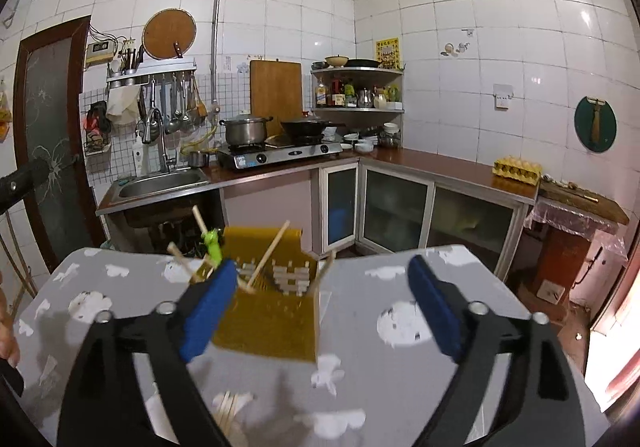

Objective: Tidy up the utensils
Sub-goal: 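Move both open grippers back toward the remaining wooden chopsticks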

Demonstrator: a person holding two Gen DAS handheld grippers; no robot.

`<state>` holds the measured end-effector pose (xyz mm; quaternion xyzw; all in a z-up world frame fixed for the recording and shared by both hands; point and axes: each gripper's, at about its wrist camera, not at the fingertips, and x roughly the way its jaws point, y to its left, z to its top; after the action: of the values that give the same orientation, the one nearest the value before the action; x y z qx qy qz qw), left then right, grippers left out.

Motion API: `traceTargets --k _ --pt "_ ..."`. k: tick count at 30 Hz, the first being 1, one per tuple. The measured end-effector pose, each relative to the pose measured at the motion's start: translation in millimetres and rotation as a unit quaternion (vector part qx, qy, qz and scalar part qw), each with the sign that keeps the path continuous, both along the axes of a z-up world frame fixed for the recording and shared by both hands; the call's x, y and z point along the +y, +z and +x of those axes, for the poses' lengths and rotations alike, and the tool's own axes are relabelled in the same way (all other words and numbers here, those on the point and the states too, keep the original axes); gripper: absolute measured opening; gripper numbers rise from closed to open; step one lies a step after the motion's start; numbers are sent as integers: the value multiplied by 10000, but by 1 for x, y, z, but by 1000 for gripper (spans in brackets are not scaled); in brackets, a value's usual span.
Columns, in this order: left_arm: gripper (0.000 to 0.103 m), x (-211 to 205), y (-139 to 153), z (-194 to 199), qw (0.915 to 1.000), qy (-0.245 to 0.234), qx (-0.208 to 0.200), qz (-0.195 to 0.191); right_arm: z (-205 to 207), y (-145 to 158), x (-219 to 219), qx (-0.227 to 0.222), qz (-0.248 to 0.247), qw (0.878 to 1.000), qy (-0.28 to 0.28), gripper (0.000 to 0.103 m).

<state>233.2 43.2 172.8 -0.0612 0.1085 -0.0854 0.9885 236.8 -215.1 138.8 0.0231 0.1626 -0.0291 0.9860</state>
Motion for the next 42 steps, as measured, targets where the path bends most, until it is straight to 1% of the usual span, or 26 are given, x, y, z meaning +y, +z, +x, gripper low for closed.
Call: traceTargets --k 3,5,9,13,15,18,21,23,25,26,27,29,32,34,35,36,39,42 --pt "98 11 -20 -9 9995 83 307 76 -14 -14 8 43 10 10000 -19 98" --pt "98 15 -36 -10 9983 186 520 159 -19 -26 13 104 -15 9999 6 99" --pt "98 24 -75 -3 9929 387 1064 357 -20 -55 32 455 -233 9987 36 99" --pt "98 27 -105 5 9883 475 1346 547 -17 -82 47 797 -392 9959 198 99" --pt "98 30 -118 9 9868 476 1458 519 -16 -93 53 932 -480 9944 162 99" --pt "98 29 -140 19 9831 441 1712 485 -9 -109 57 1155 -397 9924 172 99" --pt "98 26 -157 26 9785 459 1894 676 -2 -126 58 1389 -303 9897 163 98" --pt "98 24 -169 29 9757 396 2046 677 4 -135 59 1512 -267 9880 150 97" --pt "98 21 -177 32 9733 291 2167 700 10 -142 61 1677 -230 9853 221 88" --pt "98 18 -180 33 9716 273 2213 798 16 -147 64 1808 -227 9829 280 81" --pt "98 15 -183 34 9698 280 2247 907 19 -149 65 1873 -224 9816 298 77" --pt "98 12 -186 35 9671 299 2306 1030 27 -153 71 2037 -173 9782 377 74" --pt "98 13 -189 36 9658 303 2352 1049 35 -159 79 2181 -201 9747 443 67" --pt "98 13 -189 36 9652 298 2370 1066 41 -164 84 2303 -253 9718 431 59" --pt "98 14 -189 36 9654 279 2369 1057 43 -167 85 2353 -243 9707 431 49" --pt "98 15 -188 36 9659 261 2364 1022 45 -169 84 2403 -191 9695 439 46" --pt "98 16 -189 37 9652 328 2390 1013 50 -173 83 2532 -2 9664 451 46" --pt "98 15 -191 39 9629 406 2457 1041 50 -174 86 2530 -27 9663 474 46"
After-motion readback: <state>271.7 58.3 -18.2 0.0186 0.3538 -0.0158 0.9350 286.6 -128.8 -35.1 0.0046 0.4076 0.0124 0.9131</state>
